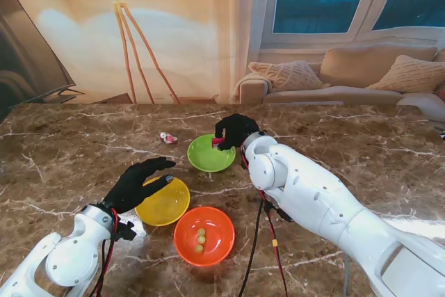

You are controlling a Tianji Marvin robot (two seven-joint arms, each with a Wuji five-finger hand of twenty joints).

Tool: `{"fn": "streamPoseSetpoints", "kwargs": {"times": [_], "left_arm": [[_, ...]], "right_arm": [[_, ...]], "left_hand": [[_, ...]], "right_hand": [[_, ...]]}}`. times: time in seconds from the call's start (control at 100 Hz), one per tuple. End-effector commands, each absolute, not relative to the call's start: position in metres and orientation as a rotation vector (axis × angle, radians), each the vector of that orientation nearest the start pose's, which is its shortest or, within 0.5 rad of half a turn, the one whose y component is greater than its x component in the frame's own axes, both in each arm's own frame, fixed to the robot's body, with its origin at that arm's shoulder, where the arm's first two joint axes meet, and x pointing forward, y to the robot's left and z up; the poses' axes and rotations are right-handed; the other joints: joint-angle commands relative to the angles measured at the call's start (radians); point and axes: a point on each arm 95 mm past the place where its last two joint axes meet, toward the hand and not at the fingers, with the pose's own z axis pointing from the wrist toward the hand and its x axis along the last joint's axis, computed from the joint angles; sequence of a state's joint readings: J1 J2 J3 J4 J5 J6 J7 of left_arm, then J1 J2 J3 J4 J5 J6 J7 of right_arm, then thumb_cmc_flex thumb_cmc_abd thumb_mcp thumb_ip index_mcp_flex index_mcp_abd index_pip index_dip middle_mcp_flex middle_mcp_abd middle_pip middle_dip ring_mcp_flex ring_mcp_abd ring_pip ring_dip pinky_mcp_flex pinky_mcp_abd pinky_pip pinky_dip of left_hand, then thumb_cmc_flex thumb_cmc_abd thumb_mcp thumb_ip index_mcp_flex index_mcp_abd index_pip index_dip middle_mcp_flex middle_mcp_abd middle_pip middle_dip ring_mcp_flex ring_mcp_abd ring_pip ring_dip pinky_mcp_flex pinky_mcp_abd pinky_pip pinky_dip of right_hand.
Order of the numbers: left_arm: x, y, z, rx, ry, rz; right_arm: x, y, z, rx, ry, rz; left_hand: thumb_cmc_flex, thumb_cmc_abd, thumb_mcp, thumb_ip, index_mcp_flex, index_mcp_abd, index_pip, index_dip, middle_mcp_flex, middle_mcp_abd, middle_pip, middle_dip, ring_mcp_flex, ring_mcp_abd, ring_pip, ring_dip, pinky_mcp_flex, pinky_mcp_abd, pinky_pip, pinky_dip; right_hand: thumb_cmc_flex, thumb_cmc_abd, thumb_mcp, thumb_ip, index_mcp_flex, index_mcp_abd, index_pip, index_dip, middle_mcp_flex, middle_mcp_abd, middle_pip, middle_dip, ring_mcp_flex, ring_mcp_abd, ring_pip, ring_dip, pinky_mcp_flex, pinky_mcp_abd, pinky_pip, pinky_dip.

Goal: Portion candies into small dishes

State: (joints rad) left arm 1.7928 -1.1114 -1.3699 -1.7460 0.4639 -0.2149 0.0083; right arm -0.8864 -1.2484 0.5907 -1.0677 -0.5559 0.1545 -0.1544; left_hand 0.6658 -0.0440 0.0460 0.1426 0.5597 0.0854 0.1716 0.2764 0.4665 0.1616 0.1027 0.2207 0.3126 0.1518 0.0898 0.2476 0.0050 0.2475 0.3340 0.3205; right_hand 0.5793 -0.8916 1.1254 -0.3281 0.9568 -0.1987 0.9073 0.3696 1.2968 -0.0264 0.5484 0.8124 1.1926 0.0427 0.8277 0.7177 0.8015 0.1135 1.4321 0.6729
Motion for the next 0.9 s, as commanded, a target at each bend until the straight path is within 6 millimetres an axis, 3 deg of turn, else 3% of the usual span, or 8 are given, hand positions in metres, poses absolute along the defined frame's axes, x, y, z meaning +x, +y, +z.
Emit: {"fn": "streamPoseSetpoints", "kwargs": {"times": [0.0, 0.15, 0.23, 0.27, 0.31, 0.37, 0.59, 0.89], "left_arm": [[0.345, 0.014, -0.320, -1.649, 1.195, -1.977], [0.346, 0.014, -0.320, -1.650, 1.196, -1.978], [0.346, 0.014, -0.320, -1.649, 1.195, -1.978], [0.345, 0.014, -0.320, -1.648, 1.193, -1.977], [0.345, 0.015, -0.320, -1.648, 1.191, -1.977], [0.345, 0.015, -0.320, -1.648, 1.188, -1.977], [0.346, 0.014, -0.320, -1.651, 1.195, -1.979], [0.346, 0.014, -0.321, -1.655, 1.195, -1.976]], "right_arm": [[0.532, 0.119, -0.304, 1.305, 1.516, 1.549], [0.534, 0.122, -0.308, 1.336, 1.506, 1.534], [0.534, 0.122, -0.310, 1.343, 1.518, 1.509], [0.534, 0.121, -0.311, 1.342, 1.529, 1.495], [0.533, 0.120, -0.311, 1.340, 1.543, 1.484], [0.533, 0.118, -0.312, 1.337, 1.555, 1.476], [0.527, 0.113, -0.308, 1.322, 1.550, 1.481], [0.493, 0.085, -0.294, 1.294, 1.484, 1.541]], "left_hand": [[-0.012, 0.053, -0.024, -0.020, -0.007, -0.020, 0.000, 0.009, -0.035, -0.002, -0.018, -0.017, -0.022, -0.022, -0.019, -0.012, 0.004, 0.000, -0.031, 0.018], [-0.011, 0.052, -0.024, -0.020, -0.008, -0.020, 0.000, 0.009, -0.034, -0.002, -0.018, -0.017, -0.021, -0.023, -0.019, -0.012, 0.004, -0.001, -0.031, 0.018], [-0.012, 0.052, -0.024, -0.020, -0.008, -0.019, -0.001, 0.008, -0.034, -0.002, -0.017, -0.017, -0.022, -0.024, -0.019, -0.012, 0.004, 0.000, -0.031, 0.019], [-0.012, 0.052, -0.024, -0.020, -0.008, -0.019, -0.001, 0.008, -0.034, -0.003, -0.017, -0.017, -0.021, -0.023, -0.019, -0.012, 0.004, -0.001, -0.032, 0.019], [-0.012, 0.051, -0.025, -0.020, -0.008, -0.018, -0.001, 0.008, -0.033, -0.003, -0.017, -0.017, -0.021, -0.023, -0.018, -0.012, 0.004, 0.001, -0.032, 0.019], [-0.012, 0.051, -0.024, -0.019, -0.009, -0.018, -0.001, 0.008, -0.033, -0.002, -0.017, -0.017, -0.021, -0.023, -0.019, -0.012, 0.005, 0.000, -0.032, 0.019], [-0.012, 0.052, -0.024, -0.020, -0.009, -0.015, -0.002, 0.007, -0.034, -0.003, -0.017, -0.017, -0.021, -0.023, -0.019, -0.012, 0.004, 0.000, -0.033, 0.019], [-0.014, 0.050, -0.024, -0.019, -0.011, -0.012, -0.005, 0.006, -0.033, -0.003, -0.017, -0.017, -0.020, -0.022, -0.018, -0.012, 0.005, 0.000, -0.033, 0.020]], "right_hand": [[0.022, 0.081, 0.041, 0.048, 0.029, -0.037, 0.061, 0.005, 0.019, -0.022, 0.018, 0.020, -0.013, -0.013, 0.023, 0.013, -0.010, -0.017, 0.041, 0.016], [0.008, 0.073, 0.026, 0.042, 0.008, -0.020, 0.054, -0.013, -0.002, -0.023, -0.001, 0.008, -0.035, -0.015, 0.001, -0.002, -0.022, -0.019, 0.035, 0.010], [-0.031, 0.037, -0.017, 0.029, -0.091, 0.023, -0.001, -0.046, -0.100, -0.017, -0.071, -0.021, -0.120, -0.017, -0.071, -0.036, -0.072, -0.036, 0.010, 0.001], [-0.077, 0.042, -0.004, 0.061, -0.089, 0.061, -0.200, 0.044, -0.170, -0.015, -0.128, -0.076, -0.177, -0.021, -0.125, -0.058, -0.108, -0.043, -0.012, 0.005], [-0.137, 0.059, 0.004, 0.165, -0.096, 0.101, -0.405, 0.188, -0.247, -0.012, -0.154, -0.175, -0.234, -0.028, -0.168, -0.074, -0.146, -0.045, -0.038, 0.011], [-0.178, 0.061, -0.014, 0.175, -0.161, 0.128, -0.477, 0.201, -0.331, -0.004, -0.194, -0.205, -0.295, -0.031, -0.199, -0.086, -0.191, -0.046, -0.062, 0.010], [-0.234, 0.088, -0.059, 0.177, -0.246, 0.161, -0.534, 0.175, -0.449, 0.006, -0.202, -0.250, -0.375, -0.034, -0.205, -0.088, -0.268, -0.039, -0.128, 0.012], [-0.267, 0.175, -0.124, 0.196, -0.260, 0.150, -0.541, 0.159, -0.461, 0.004, -0.242, -0.321, -0.402, -0.029, -0.384, -0.208, -0.369, -0.006, -0.424, -0.086]]}}
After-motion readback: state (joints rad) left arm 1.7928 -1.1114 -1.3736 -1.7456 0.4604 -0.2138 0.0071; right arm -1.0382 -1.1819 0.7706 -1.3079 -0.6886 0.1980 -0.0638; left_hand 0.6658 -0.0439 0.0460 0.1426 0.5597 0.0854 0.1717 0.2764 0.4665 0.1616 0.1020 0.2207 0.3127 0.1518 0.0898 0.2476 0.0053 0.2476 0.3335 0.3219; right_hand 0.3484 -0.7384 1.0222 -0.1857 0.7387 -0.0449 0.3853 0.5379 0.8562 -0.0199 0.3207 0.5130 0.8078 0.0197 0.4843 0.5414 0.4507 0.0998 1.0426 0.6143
